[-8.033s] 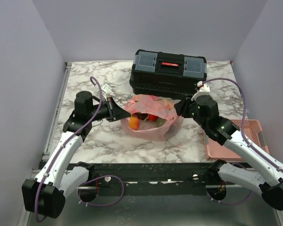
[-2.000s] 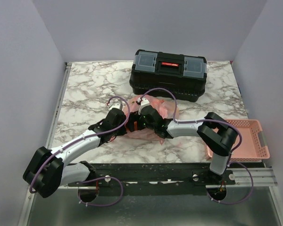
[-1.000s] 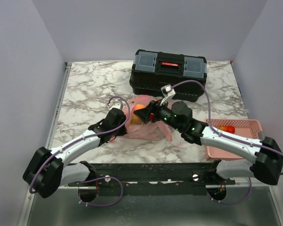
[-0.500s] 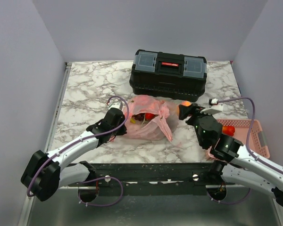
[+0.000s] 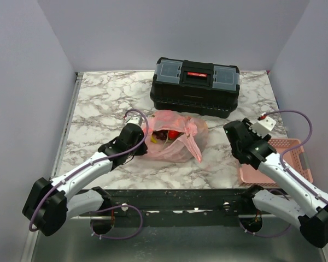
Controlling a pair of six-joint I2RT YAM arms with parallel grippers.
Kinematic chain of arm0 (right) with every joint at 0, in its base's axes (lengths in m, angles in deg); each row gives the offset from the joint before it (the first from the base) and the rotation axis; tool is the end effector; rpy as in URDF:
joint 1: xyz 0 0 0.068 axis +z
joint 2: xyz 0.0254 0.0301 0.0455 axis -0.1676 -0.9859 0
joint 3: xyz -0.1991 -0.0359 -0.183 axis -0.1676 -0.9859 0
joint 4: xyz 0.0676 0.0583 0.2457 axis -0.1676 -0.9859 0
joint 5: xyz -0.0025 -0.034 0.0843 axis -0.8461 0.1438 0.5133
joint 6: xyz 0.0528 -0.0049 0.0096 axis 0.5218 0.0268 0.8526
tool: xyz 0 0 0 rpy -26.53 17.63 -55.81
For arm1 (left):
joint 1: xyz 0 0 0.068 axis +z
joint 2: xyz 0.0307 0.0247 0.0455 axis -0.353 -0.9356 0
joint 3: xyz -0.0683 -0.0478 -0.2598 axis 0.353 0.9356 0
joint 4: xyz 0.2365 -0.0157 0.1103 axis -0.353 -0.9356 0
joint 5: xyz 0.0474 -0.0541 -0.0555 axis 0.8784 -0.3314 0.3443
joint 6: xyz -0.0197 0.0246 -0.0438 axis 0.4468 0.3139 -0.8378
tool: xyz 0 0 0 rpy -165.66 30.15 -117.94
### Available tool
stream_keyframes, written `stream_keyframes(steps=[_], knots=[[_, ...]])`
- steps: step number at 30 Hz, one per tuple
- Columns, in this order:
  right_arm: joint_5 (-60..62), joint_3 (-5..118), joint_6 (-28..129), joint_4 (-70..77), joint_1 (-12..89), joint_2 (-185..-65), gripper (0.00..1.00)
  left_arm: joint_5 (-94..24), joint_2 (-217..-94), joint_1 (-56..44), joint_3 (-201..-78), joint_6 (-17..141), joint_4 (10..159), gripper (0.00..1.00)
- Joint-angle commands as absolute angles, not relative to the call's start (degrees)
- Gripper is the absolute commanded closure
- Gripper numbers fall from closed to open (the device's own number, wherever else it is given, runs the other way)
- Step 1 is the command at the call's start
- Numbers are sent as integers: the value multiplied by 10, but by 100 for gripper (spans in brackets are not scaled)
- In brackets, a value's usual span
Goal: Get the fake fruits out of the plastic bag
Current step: Place the fake fruit in the bin.
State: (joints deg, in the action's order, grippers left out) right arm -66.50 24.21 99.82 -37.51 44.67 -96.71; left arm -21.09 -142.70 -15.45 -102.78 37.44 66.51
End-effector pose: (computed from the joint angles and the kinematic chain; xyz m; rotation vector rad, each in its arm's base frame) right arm 0.1568 0.0722 0.2723 0.7450 1.8359 -0.2926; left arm 0.1833 -0.1293 0.2127 -0.0606 2.3789 -0.5130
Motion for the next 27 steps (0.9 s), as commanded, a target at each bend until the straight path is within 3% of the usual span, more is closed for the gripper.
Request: stream_keyframes(steps=[1,7,16,18,22,25,27], knots=[[-628,242,995,-384,381,-967,99,-225,-1399,-156,-1038,379,655,100],[-583,217,991,-345,318,-981,99,-235,-1372,-156,-1028,374,656,100],[-556,144,1124,-357,294,-989,96,-268,-1349,-156,-1031,374,660,100],[-557,140,1132,-355,293,-983,89,-285,-1345,-156,-1027,374,663,100],[-564,138,1142,-355,292,-981,67,-296,-1340,-156,-1026,373,666,100],[-564,138,1146,-358,292,-982,42,-301,-1337,-156,-1025,373,669,100],[-564,137,1145,-358,293,-981,33,-303,-1335,-156,-1024,373,670,100]])
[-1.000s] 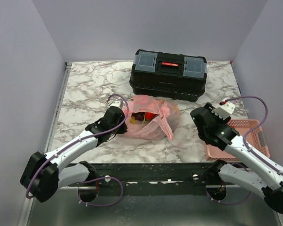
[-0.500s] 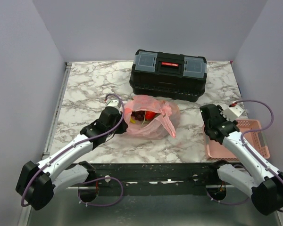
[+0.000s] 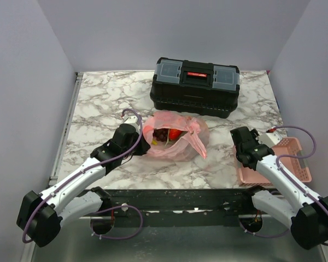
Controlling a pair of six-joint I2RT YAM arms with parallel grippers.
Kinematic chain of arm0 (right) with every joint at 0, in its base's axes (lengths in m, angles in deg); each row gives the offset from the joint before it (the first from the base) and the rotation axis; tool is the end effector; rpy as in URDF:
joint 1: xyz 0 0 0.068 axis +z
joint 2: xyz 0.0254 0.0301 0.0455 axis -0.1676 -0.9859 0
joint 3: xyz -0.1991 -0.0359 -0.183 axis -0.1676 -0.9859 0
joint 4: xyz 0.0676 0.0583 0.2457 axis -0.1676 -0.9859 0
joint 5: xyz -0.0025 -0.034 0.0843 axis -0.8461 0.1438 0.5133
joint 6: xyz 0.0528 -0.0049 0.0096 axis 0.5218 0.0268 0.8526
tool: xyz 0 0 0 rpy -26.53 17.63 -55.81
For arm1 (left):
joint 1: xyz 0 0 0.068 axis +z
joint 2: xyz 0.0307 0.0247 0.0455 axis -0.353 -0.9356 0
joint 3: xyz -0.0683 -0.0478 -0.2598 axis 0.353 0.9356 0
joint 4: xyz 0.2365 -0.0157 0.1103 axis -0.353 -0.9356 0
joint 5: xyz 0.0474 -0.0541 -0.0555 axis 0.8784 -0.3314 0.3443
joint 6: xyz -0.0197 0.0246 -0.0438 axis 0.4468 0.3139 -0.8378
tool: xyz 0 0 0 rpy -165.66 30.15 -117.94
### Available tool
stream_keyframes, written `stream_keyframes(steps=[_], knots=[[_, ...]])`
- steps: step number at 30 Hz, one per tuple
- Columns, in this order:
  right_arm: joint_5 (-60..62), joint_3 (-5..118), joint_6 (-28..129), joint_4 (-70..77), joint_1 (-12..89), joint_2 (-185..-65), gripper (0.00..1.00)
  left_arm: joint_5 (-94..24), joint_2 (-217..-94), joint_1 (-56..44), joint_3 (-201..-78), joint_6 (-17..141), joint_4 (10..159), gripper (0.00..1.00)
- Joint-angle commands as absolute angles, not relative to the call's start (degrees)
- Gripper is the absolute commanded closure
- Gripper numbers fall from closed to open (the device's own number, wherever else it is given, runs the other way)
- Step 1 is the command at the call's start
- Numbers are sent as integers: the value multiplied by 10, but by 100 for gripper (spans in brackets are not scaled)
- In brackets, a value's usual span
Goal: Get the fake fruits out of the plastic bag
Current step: Place the fake fruit in the bin.
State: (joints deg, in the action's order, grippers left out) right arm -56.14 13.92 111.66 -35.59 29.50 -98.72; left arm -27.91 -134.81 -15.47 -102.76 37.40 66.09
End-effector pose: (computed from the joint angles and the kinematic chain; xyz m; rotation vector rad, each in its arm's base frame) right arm 0.1639 0.0304 0.2099 1.1229 1.8866 -0.3396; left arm 0.1679 -0.1234 0.2389 0.0019 2.2932 -0.7129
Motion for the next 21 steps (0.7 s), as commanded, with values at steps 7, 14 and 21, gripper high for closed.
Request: stream_keyframes(steps=[7,14,21], knots=[[-564,153,1114,-366,292,-970,7,-313,-1334,-156,-1023,373,672,100],[-534,198,1017,-355,292,-923,0,-340,-1337,-156,-1012,366,693,100],[-268,225,821,-173,293,-879,1,-377,-1354,-157,-985,346,728,100]])
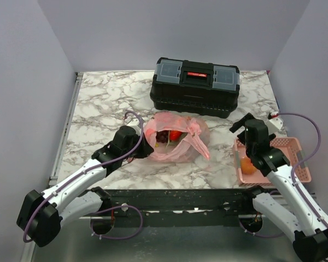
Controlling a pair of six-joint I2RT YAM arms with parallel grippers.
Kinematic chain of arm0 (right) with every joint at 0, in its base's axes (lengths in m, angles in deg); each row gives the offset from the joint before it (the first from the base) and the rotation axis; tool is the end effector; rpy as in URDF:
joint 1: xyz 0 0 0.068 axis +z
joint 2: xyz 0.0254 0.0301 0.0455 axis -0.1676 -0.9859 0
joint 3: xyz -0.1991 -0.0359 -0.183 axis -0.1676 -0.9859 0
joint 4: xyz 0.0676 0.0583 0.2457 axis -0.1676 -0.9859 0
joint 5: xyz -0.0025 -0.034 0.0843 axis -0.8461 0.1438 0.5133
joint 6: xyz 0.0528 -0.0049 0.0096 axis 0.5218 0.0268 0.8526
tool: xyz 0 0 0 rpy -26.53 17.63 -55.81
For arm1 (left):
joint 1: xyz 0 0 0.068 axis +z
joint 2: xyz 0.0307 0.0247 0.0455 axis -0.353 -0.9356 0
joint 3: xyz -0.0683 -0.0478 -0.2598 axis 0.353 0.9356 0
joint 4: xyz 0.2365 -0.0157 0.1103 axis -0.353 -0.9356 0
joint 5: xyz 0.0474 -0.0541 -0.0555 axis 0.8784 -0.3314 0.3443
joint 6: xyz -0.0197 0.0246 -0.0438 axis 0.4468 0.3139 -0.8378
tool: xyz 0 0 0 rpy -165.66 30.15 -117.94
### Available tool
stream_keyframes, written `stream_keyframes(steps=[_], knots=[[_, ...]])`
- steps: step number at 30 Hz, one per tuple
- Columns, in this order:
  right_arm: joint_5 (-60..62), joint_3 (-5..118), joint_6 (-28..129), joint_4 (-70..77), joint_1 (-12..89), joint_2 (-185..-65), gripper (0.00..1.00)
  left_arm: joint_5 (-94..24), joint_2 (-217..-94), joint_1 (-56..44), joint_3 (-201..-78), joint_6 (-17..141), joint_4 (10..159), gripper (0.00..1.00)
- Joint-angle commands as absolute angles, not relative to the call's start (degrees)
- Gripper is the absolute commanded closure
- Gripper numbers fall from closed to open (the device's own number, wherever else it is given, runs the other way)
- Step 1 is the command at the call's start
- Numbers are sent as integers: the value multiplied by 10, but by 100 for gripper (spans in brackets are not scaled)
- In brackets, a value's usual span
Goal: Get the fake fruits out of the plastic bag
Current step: Place the fake fruit in the bin, then take out the fake fruit from the plastic bag.
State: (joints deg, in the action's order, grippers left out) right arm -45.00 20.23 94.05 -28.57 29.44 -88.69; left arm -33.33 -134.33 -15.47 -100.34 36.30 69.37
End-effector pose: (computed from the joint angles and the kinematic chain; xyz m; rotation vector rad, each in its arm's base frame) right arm 0.1604 0.0342 0.2743 0.8731 1.8799 -0.0106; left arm 0.1647 -0.1252 0.2314 0.0374 2.2985 -0.8308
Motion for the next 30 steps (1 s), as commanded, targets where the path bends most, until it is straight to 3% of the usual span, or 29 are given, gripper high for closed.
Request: stream_keyframes(steps=[1,6,11,16,23,30], knots=[[-221,228,812,-152,294,-888,1,-383,-1357,-157,-984,344,733,100],[-97,252,775,-72,357,-944,5,-394,-1371,-158,-976,339,746,100],[-191,295,722,-23,550,-999,5,-411,-1402,-161,-978,336,759,100],[-209,330,680,26,661,-1079,7,-421,-1421,-164,-981,329,770,100],[-182,292,736,98,671,-1158,15,-404,-1408,-165,-978,328,766,100],[-262,255,789,62,671,-1200,20,-445,-1416,-165,-967,302,801,100]])
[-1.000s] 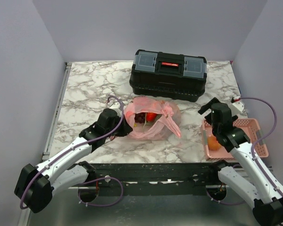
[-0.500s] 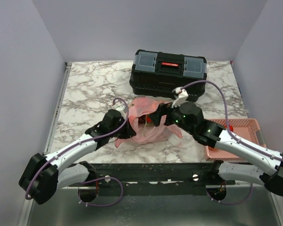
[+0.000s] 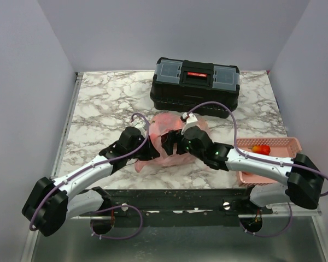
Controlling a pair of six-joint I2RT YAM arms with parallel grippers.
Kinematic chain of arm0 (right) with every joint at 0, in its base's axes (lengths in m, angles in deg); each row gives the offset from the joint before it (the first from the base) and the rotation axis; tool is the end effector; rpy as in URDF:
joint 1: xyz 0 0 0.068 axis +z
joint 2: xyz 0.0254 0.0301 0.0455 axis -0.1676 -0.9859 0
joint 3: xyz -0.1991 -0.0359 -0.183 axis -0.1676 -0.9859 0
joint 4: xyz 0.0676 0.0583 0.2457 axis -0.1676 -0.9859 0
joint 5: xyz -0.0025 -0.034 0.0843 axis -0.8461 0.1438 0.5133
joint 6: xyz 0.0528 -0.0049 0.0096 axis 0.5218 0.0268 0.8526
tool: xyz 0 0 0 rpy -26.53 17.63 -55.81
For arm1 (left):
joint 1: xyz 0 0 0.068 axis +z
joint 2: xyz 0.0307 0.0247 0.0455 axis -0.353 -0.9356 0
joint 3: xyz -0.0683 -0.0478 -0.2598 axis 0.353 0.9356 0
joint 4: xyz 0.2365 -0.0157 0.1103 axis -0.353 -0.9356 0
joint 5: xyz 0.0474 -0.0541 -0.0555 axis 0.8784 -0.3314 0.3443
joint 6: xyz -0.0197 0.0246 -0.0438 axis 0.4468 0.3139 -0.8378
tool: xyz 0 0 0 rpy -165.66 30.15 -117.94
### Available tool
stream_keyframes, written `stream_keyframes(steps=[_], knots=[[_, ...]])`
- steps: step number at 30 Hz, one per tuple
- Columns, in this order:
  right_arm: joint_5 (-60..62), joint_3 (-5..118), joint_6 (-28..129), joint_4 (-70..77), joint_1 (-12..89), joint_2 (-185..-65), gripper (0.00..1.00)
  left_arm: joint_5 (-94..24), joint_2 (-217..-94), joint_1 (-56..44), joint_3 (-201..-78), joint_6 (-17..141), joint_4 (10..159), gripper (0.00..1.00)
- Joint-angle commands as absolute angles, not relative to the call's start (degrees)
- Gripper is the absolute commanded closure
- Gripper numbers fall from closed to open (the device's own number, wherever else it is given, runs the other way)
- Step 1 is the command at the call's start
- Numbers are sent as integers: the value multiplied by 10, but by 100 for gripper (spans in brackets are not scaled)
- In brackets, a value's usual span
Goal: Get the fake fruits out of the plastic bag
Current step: Take out the fake fruit from the plastic bag.
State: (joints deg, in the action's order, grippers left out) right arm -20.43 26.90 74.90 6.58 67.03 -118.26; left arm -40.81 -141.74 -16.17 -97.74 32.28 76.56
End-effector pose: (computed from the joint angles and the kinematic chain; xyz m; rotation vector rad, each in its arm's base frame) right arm 0.1641 0.2405 0.2581 -0.3170 2.0594 0.7305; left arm 0.1726 -0.1400 0.2026 0.0434 2.3986 -0.9781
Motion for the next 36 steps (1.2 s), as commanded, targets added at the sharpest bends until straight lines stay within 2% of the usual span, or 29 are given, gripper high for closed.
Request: stream_keyframes(steps=[1,10,14,22,24,27,36], knots=[[-280,252,801,51,672,-1199,20,-445,-1416,-164,-967,301,803,100],[-448,222,958,-143,670,-1196,20,-445,-1424,-165,-984,311,794,100],[-430,216,938,-122,671,-1178,20,-460,-1434,-164,-985,308,800,100],[-360,219,845,15,671,-1148,21,-463,-1428,-165,-991,305,796,100],[-364,230,853,23,670,-1158,25,-465,-1427,-166,-991,303,797,100],[-382,231,872,61,671,-1180,37,-463,-1427,-167,-988,301,799,100],[-521,265,939,56,671,-1271,40,-464,-1429,-175,-988,297,799,100]])
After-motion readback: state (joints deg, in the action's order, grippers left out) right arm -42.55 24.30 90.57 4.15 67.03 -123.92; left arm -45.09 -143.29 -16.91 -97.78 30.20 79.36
